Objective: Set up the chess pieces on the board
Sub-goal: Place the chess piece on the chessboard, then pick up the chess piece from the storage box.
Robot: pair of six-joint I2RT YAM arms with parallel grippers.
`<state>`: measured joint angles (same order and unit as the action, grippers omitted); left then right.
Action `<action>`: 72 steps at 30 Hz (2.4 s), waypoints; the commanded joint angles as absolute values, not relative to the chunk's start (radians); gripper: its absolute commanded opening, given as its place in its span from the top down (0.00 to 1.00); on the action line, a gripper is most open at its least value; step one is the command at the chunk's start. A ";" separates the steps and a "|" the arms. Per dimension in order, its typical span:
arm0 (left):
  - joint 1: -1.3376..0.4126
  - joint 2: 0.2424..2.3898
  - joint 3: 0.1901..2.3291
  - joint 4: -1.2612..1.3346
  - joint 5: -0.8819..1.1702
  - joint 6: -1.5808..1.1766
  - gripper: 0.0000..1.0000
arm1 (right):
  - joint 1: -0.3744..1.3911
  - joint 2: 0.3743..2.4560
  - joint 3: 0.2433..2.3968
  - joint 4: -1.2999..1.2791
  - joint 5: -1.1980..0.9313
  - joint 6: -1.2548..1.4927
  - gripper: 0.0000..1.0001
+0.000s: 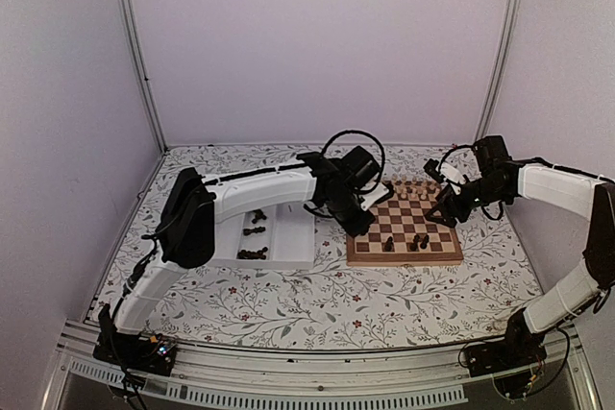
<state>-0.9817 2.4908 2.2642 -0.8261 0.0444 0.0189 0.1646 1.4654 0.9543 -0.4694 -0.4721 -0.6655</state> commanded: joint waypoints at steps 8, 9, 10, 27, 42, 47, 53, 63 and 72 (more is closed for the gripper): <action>-0.992 2.531 2.298 -0.835 0.050 0.030 0.91 | 0.172 1.480 0.954 -0.455 -0.460 -0.664 0.25; -0.992 2.533 2.297 -0.837 0.049 0.029 0.90 | 0.174 1.480 0.954 -0.456 -0.460 -0.664 0.25; -0.992 2.535 2.298 -0.837 0.049 0.029 0.88 | 0.175 1.480 0.954 -0.457 -0.460 -0.666 0.25; -0.990 2.255 2.146 -0.788 -0.066 0.003 0.48 | 0.176 1.486 0.954 -0.465 -0.460 -0.670 0.25; -0.867 1.790 1.467 -1.032 -0.213 -0.079 0.69 | 0.182 1.481 0.953 -0.469 -0.456 -0.676 0.25; -0.828 1.768 1.375 -1.027 -0.199 -0.087 0.70 | 0.183 1.482 0.951 -0.472 -0.459 -0.676 0.25; -0.799 1.799 1.351 -1.013 -0.209 -0.080 0.74 | 0.183 1.486 0.950 -0.472 -0.456 -0.676 0.26; -0.776 1.884 1.368 -0.988 -0.206 -0.071 0.75 | 0.183 1.495 0.948 -0.476 -0.456 -0.678 0.26; -0.765 1.921 1.366 -0.976 -0.216 -0.074 0.72 | 0.183 1.503 0.950 -0.477 -0.459 -0.680 0.26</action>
